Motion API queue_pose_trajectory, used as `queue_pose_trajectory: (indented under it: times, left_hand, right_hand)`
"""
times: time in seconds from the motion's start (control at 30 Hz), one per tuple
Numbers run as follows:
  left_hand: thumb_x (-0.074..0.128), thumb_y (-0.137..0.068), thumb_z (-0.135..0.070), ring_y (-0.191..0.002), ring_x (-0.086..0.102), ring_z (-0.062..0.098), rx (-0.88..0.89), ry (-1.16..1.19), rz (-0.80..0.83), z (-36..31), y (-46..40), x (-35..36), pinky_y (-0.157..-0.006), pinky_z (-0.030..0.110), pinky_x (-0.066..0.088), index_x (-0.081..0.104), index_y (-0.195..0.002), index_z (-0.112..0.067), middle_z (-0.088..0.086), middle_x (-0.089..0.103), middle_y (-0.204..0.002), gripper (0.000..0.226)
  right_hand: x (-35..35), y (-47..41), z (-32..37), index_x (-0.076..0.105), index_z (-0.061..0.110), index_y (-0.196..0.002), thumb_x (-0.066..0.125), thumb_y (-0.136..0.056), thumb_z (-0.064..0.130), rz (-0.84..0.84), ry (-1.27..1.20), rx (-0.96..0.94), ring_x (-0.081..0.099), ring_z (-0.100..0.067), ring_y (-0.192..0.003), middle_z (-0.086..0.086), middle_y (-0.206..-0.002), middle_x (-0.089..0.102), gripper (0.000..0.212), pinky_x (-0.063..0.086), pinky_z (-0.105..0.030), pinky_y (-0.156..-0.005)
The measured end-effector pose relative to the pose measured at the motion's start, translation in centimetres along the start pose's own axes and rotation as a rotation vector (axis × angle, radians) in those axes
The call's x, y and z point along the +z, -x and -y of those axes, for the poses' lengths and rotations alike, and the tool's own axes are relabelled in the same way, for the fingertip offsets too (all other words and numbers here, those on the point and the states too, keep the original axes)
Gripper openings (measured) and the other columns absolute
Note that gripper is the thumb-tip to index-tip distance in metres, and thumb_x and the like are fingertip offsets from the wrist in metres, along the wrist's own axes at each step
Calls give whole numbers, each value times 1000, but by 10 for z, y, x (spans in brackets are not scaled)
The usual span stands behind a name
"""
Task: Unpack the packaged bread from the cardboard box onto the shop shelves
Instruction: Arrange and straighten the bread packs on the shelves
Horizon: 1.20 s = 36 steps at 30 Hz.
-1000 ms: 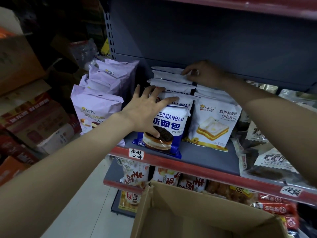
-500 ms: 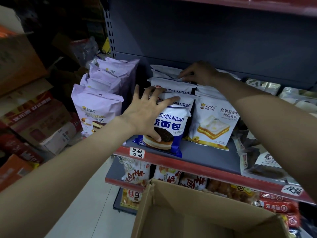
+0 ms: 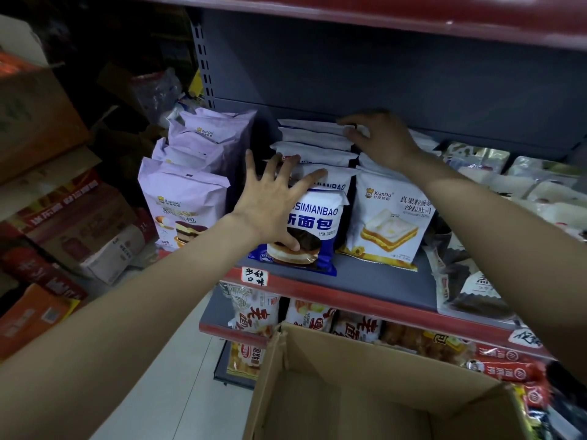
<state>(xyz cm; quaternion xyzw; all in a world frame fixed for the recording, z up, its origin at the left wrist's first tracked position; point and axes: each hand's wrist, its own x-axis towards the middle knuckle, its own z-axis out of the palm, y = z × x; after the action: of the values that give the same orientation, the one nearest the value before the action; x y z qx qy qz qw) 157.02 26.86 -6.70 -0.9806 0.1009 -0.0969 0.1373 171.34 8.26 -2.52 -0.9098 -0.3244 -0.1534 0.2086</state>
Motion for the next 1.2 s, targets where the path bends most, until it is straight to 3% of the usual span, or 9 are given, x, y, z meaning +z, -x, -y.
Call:
queue_pose_trajectory:
  times: [0.17,0.3,0.4,0.53,0.67,0.77,0.87,1.07,1.2]
  left_hand:
    - [66,-52,-80,-144,-12,35,26,35,0,8,4,-13,-110,63,-6,-24,-145,-33,16,-12,-157,137]
    - [71,-72,-54,-141,19,33,43,487,-442,3,33,-14,-116,47,15,20,-148,-20,20,24,-150,98]
    - [64,-83,-19,-134,31,24,-194,884,-625,-23,68,6,-113,30,26,39,-136,-7,16,36,-142,60]
    - [62,-82,-16,-141,22,25,-384,1114,-422,-44,83,37,-114,24,21,26,-142,-10,17,24,-148,71]
    - [63,-80,-17,-131,40,20,-464,1379,-195,-44,68,39,-104,39,42,9,-145,-35,2,23,-150,87]
    - [61,-75,-19,-109,59,23,-423,1342,-118,-45,64,35,-87,35,51,5,-141,-44,-3,29,-148,90]
    - [58,-72,-14,-110,57,20,-397,1367,-101,-43,67,37,-90,38,50,8,-139,-45,-2,32,-145,89]
    - [61,-83,-7,-126,29,-3,-340,1303,-91,-33,81,22,-100,10,30,15,-147,-27,3,24,-150,81]
    - [59,-89,-12,-110,46,0,-319,1202,1,-12,115,-9,-96,19,39,39,-139,-23,-2,45,-138,55]
  right_hand:
    - [-11,65,39,61,15,-122,49,-96,21,-190,-177,76,56,-23,-110,-7,-120,62,29,37,-21,-88]
    - [-5,138,74,52,16,-130,48,-97,20,-333,-418,229,51,-12,-118,1,-128,55,34,42,-27,-100]
    - [23,171,91,42,17,-135,54,-94,18,-300,-600,378,47,-8,-121,6,-136,46,43,42,-31,-103]
    - [64,169,95,13,28,-148,65,-87,27,-117,-721,369,24,-9,-139,10,-153,18,80,31,-19,-107]
    - [79,157,96,-6,29,-148,70,-83,26,-71,-745,342,19,-4,-141,12,-154,10,101,27,-25,-112]
    - [85,158,97,-10,28,-149,69,-84,18,-98,-777,375,40,-5,-130,4,-151,26,103,39,-31,-106]
    - [87,160,95,-10,35,-146,67,-86,19,-113,-734,395,43,-8,-127,5,-147,32,99,41,-37,-105]
    - [76,160,104,-16,50,-139,68,-83,29,-148,-695,421,28,-13,-139,5,-156,15,103,33,-48,-111]
    - [60,176,129,-6,41,-147,66,-86,23,-221,-658,516,18,-10,-142,2,-157,14,95,27,-41,-115]
